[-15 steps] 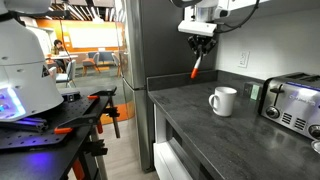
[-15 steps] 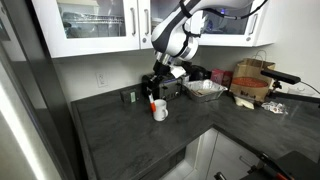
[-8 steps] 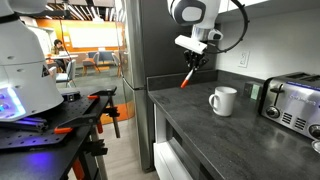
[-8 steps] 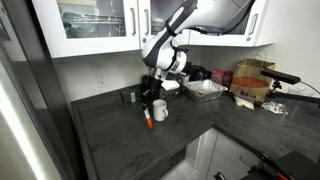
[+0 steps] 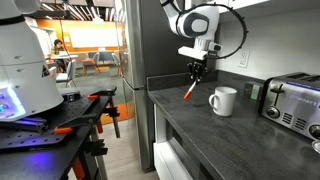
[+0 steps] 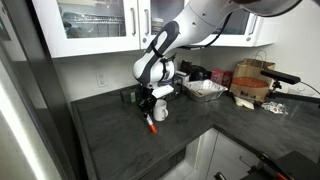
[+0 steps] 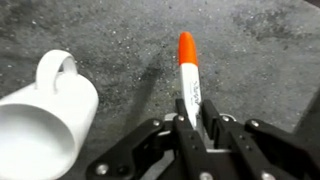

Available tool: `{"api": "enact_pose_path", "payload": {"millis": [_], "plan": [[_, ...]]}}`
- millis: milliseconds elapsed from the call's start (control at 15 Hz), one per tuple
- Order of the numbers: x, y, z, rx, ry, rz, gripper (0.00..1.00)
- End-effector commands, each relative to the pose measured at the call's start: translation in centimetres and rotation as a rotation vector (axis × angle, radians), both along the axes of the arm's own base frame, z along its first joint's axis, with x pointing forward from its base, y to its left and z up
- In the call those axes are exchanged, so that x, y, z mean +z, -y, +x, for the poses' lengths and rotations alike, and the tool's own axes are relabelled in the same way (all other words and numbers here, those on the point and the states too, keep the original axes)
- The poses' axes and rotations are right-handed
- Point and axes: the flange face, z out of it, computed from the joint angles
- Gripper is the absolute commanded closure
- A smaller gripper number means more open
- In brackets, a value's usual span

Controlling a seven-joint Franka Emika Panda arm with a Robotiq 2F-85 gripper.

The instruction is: Remove the marker from the mug cup and place it on the table

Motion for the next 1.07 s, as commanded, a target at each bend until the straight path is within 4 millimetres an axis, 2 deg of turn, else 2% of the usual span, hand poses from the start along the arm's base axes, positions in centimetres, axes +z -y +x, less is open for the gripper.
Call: {"api": "enact_pose_path", "payload": {"millis": [0, 333, 400, 467, 533, 800, 1000], "plan": [[-0.6, -2.1, 0.3, 0.052, -0.034, -0.073, 0.94], [-1.0, -3.9, 0.3, 0.089, -0.08, -0.09, 0.94], [-1.0, -3.9, 0.3, 0.087, -0.092, -0.083, 0.92], [-1.0, -4.0, 0.3, 0.087, -0.107, -0.07, 0.53], [-1.0, -3.9, 0.3, 0.089, -0.119, -0.05, 0.52], [-0.5, -3.5, 0.7, 0.069, -0.08, -0.028, 0.23], [0.7, -2.9, 1.0, 0.07, -0.019, 0.052, 0.02]]}}
